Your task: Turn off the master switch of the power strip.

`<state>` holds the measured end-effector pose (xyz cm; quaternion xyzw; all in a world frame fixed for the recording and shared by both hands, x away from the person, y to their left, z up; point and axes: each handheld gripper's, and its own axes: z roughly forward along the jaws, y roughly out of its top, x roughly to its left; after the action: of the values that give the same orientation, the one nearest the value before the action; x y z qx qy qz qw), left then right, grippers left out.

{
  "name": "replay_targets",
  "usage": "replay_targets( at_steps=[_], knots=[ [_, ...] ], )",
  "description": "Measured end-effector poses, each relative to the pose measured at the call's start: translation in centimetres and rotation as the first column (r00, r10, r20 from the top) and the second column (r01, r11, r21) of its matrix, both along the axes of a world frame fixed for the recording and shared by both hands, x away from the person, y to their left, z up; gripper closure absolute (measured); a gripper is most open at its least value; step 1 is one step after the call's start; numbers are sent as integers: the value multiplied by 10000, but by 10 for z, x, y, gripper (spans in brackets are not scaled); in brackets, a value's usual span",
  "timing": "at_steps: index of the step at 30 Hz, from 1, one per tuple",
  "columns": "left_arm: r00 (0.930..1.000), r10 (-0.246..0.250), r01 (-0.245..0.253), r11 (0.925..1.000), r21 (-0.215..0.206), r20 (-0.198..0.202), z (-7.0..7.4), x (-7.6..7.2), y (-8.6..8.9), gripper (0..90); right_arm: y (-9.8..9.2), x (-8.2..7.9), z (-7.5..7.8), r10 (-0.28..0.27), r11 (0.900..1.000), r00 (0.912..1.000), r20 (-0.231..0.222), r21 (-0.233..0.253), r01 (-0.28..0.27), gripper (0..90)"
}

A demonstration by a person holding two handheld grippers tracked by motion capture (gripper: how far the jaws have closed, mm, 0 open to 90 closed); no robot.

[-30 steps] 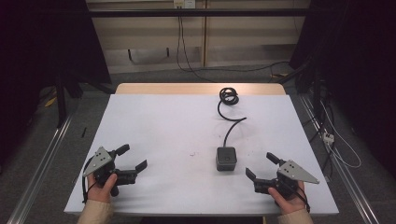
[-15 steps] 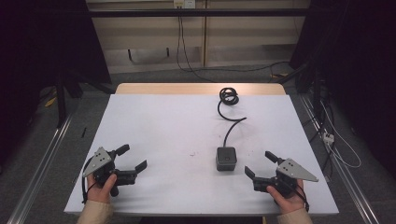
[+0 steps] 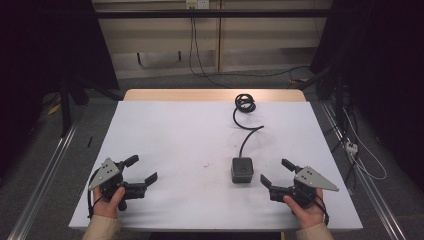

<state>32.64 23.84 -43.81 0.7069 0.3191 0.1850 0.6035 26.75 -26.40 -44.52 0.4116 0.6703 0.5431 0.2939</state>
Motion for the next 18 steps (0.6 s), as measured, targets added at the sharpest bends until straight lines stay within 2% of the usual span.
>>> replay_targets(
  at_steps=[7, 10, 15, 18],
  knots=[
    [10000, -18, 18, 10000, -3, 9, 0, 0, 0, 40, 1, 4, 2, -59, 10000, 10000, 41, 30, 59, 79],
    [10000, -29, 29, 10000, 14, 12, 0, 0, 0, 40, 2, 6, 4, -49, 9990, 10000, -14, 434, 50, 79],
    [10000, -39, 39, 10000, 37, 4, 0, 0, 0, 40, 4, 7, 10, 11, 9982, 9999, 152, 595, -20, 79],
    [10000, -49, 49, 10000, 72, 9, 0, 0, 0, 40, 6, 9, 12, 25, 9991, 9998, 204, 417, -34, 79]
  ],
)
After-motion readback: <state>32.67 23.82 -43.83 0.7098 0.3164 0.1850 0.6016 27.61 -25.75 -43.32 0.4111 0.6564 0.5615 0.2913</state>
